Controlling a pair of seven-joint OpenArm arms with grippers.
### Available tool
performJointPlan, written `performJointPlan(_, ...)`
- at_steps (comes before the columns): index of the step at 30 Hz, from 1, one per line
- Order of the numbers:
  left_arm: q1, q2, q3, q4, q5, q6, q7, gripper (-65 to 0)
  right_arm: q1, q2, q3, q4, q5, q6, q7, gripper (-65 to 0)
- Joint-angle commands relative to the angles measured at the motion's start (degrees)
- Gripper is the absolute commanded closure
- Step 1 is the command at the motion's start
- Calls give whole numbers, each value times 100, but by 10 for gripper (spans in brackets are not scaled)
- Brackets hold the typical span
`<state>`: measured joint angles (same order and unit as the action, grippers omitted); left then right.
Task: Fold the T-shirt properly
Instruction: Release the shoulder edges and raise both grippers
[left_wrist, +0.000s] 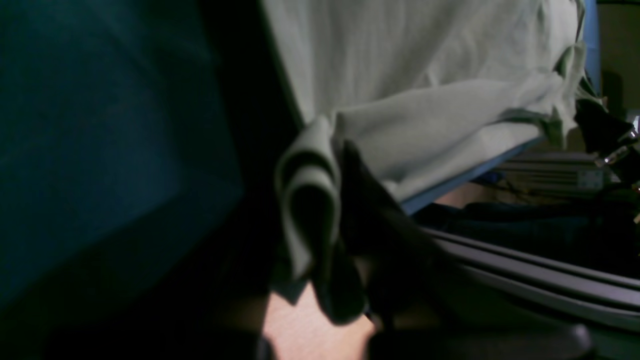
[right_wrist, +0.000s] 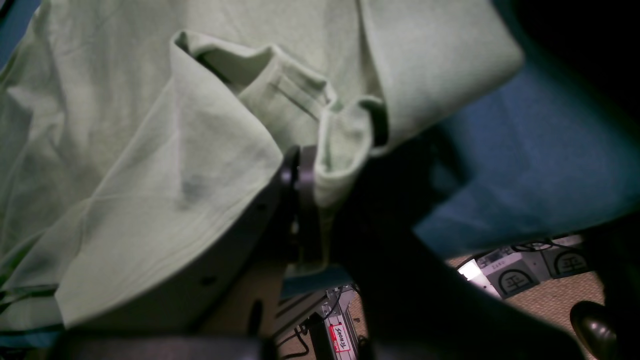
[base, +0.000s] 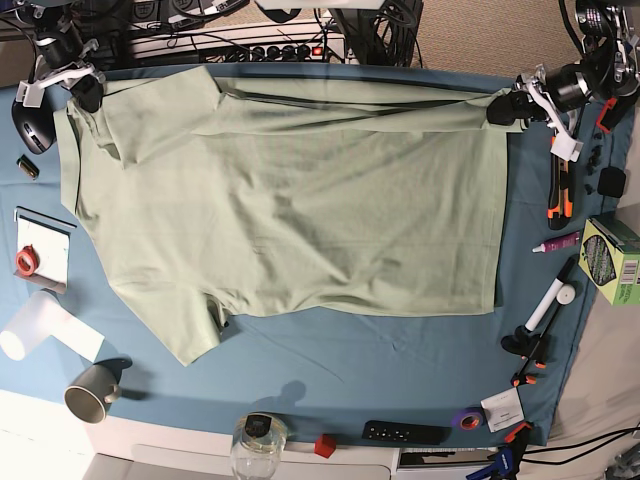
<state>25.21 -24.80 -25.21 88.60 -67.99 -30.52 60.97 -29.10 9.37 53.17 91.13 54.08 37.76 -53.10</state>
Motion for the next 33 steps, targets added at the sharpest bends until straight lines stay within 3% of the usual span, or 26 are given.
performJointPlan(1, 98, -74, -7, -9, 492, -2, 306, 0, -42, 111, 39, 103, 92, 37, 173, 0)
performJointPlan(2, 98, -70, -7, -9, 494, -70, 308, 0, -42, 114, 39, 103, 90, 37, 170, 0)
performJointPlan(5, 101, 35, -7, -9, 498, -107, 258, -222, -42, 125, 39, 103, -37, 35, 225, 0)
performJointPlan(6, 98, 92, -7, -9, 551, -107, 240, -268, -42, 133, 39, 103, -83, 35, 243, 0)
performJointPlan(7, 98, 151, -7, -9, 636, -103, 197, -285, -42, 149, 39, 103, -109, 35, 280, -42)
performJointPlan(10, 101, 323, -7, -9, 710, -105, 199, -286, -42, 229, 39, 103, -260, 31, 400, -172)
performJointPlan(18, 96, 509, -7, -9, 1021, -105, 46, -286, -42, 592, 39, 103, -487, -11, 459, -176)
performJointPlan(25, 94, 509, -7, -9, 1316, -103, -105, -286, -39, 684, 39, 103, -529, -7, 490, -178)
performJointPlan(29, 96, 509, -7, -9, 1318, -103, -103, -286, -42, 682, 37, 103, -531, -7, 496, -246)
performJointPlan(33, 96, 509, -7, -9, 1342, -103, -103, -286, -42, 680, 39, 103, -553, -9, 509, -249)
